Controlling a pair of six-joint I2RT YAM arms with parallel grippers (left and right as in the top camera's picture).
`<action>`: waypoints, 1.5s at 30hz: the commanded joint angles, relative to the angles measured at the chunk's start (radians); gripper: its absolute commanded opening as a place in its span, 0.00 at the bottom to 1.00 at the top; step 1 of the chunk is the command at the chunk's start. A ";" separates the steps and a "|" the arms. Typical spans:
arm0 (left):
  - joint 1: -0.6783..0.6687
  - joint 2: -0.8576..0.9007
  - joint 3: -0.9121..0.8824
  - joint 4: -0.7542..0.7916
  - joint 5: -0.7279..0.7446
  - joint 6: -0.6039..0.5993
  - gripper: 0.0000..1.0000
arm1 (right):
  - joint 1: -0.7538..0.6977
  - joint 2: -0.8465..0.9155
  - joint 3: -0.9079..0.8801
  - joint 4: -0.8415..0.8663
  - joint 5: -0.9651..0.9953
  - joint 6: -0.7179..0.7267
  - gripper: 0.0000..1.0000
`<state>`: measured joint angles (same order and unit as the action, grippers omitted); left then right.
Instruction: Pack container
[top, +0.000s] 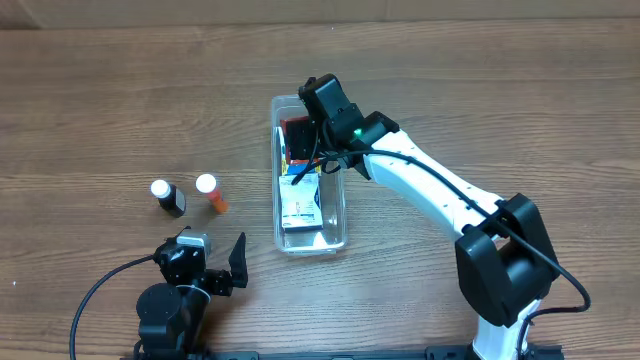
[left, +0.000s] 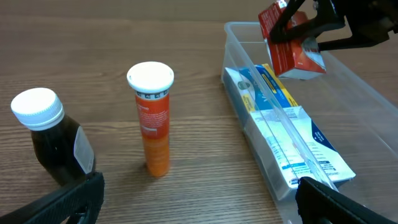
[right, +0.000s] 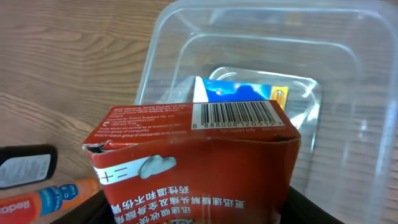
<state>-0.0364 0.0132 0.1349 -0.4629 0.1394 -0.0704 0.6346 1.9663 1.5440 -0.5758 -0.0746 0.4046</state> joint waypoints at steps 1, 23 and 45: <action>0.012 -0.008 -0.004 0.004 0.008 0.019 1.00 | -0.001 -0.023 0.007 -0.009 -0.024 -0.008 0.65; 0.012 -0.008 -0.004 0.004 0.008 0.019 1.00 | -0.031 -0.098 0.010 0.056 0.002 -0.008 0.88; 0.012 -0.008 -0.004 0.004 0.008 0.019 1.00 | -0.563 -0.595 0.009 -0.535 0.054 0.124 1.00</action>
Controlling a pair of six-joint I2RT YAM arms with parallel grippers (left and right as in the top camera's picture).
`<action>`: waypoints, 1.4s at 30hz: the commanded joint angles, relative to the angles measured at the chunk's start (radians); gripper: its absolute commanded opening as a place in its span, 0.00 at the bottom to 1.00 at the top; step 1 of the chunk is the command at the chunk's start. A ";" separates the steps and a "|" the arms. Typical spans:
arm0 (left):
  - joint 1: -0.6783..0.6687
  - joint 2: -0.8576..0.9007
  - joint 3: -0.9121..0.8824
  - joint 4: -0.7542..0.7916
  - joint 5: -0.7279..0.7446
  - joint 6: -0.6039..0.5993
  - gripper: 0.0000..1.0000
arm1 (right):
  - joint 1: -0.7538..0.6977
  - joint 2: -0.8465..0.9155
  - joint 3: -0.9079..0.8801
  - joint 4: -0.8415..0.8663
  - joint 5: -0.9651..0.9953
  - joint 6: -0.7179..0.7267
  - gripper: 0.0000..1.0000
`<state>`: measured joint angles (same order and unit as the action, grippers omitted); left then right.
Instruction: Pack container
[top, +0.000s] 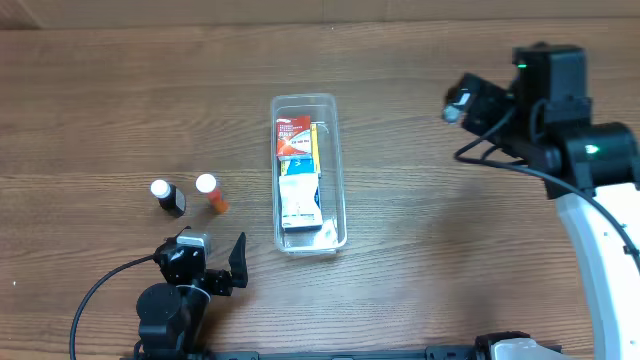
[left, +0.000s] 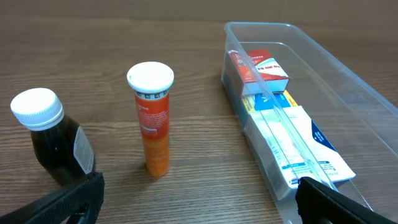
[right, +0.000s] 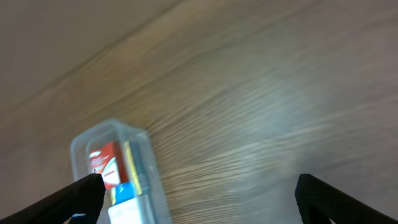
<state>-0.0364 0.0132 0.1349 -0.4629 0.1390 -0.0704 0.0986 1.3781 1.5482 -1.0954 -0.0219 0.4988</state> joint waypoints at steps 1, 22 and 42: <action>0.012 -0.008 -0.004 0.014 0.008 0.019 1.00 | -0.030 -0.006 0.005 -0.023 0.002 0.029 1.00; 0.012 0.590 0.638 -0.136 -0.290 -0.159 1.00 | -0.030 -0.006 0.005 -0.026 0.002 0.029 1.00; 0.012 1.493 1.145 -0.370 -0.076 -0.131 1.00 | -0.030 -0.006 0.005 -0.026 0.002 0.029 1.00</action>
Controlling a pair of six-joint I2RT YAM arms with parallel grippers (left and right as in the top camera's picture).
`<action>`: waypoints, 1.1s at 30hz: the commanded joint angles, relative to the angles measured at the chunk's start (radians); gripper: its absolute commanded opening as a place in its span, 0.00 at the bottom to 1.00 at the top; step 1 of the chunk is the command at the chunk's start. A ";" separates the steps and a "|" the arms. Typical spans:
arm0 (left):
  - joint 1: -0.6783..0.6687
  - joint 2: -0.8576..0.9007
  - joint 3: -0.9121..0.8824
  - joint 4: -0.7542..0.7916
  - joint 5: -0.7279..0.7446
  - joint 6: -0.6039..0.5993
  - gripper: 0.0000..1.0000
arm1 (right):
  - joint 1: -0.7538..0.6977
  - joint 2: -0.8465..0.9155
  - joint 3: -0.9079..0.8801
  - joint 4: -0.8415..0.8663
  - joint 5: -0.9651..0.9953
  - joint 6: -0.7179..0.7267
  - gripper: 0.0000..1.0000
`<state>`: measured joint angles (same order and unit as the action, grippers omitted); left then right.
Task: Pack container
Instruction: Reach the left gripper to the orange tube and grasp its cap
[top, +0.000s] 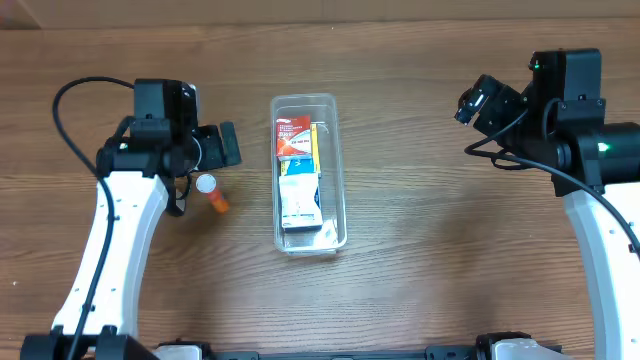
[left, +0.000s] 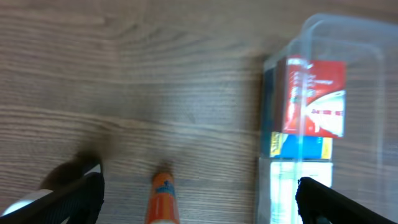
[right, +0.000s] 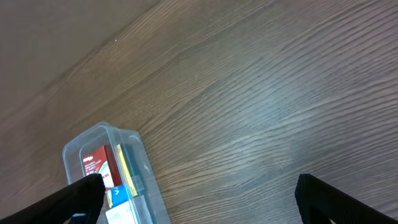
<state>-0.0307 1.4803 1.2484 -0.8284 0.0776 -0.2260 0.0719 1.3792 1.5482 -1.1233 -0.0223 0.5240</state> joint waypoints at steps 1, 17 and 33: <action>0.006 0.042 0.032 -0.008 -0.013 0.031 1.00 | -0.003 -0.007 0.005 0.002 0.002 0.004 1.00; 0.006 0.201 0.032 -0.032 -0.061 0.092 0.74 | -0.003 -0.007 0.005 0.002 0.002 0.004 1.00; 0.006 0.145 0.110 -0.264 -0.055 0.091 0.60 | -0.003 -0.007 0.005 0.002 0.002 0.004 1.00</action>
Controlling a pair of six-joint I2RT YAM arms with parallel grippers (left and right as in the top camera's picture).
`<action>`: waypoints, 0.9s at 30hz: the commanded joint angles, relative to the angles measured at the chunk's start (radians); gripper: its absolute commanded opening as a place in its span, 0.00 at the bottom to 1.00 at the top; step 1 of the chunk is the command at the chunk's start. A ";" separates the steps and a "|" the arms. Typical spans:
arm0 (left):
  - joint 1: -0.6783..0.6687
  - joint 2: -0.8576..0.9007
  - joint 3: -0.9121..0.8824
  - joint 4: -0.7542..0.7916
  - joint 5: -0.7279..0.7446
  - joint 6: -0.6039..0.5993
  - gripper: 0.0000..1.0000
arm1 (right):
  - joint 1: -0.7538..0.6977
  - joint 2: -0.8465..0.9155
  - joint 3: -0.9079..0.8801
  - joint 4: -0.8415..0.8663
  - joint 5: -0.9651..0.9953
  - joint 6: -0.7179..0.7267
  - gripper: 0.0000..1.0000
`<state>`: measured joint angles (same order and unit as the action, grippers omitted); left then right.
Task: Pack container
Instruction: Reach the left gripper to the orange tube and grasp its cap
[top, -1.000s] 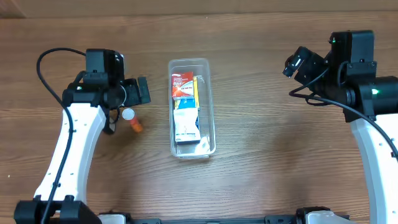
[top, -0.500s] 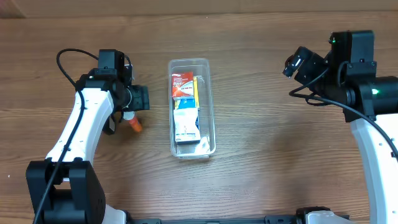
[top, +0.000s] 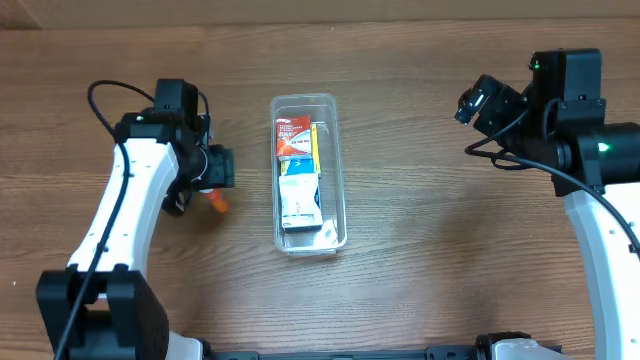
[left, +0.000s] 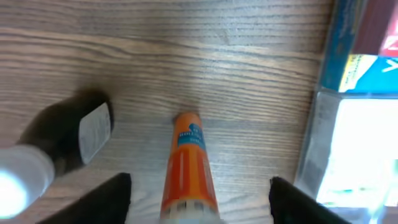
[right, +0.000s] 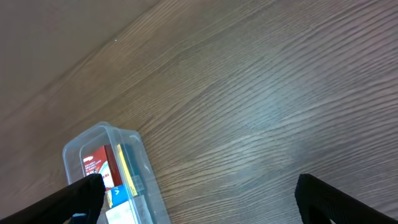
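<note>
The clear plastic container (top: 340, 170) holds a red box (top: 292, 135) at its far end and blue-and-white boxes (top: 300, 200) nearer. Left of it stand an orange tube (left: 188, 162) with a white cap and a dark bottle (left: 68, 134) with a white cap. My left gripper (left: 199, 185) is open, looking down on the tube, one finger on each side of it and apart from it. In the overhead view the left gripper (top: 203, 180) covers the bottle; only the orange tube (top: 218, 203) shows. My right gripper (right: 202, 196) is open and empty, high at the right.
The container's edge (left: 314, 143) lies close to the right of the left gripper. The right arm (top: 560, 110) hangs over the table's right side. In the right wrist view the container (right: 74, 149) shows at the lower left.
My left gripper has come nearer and lower, from above the table beside the container to astride the orange tube, still open. The right arm has not moved.
My right gripper held the red box over the container's far end while the left rested open at the front edge. Then the red box lay in the container and the right arm was off to the right. The left arm then stood above the bottles, and now around the tube.
</note>
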<state>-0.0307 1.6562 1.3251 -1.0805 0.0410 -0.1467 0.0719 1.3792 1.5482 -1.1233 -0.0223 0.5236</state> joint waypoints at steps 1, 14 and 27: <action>0.006 -0.031 0.034 -0.012 -0.023 0.012 0.55 | -0.003 -0.007 0.005 0.002 0.002 0.005 1.00; 0.006 -0.029 0.034 -0.038 -0.013 0.012 0.56 | -0.003 -0.007 0.005 0.002 0.002 0.005 1.00; 0.006 -0.013 0.033 -0.051 0.031 0.012 0.58 | -0.003 -0.007 0.005 0.002 0.002 0.005 1.00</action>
<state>-0.0307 1.6417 1.3361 -1.1263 0.0372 -0.1387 0.0719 1.3792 1.5482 -1.1233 -0.0223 0.5236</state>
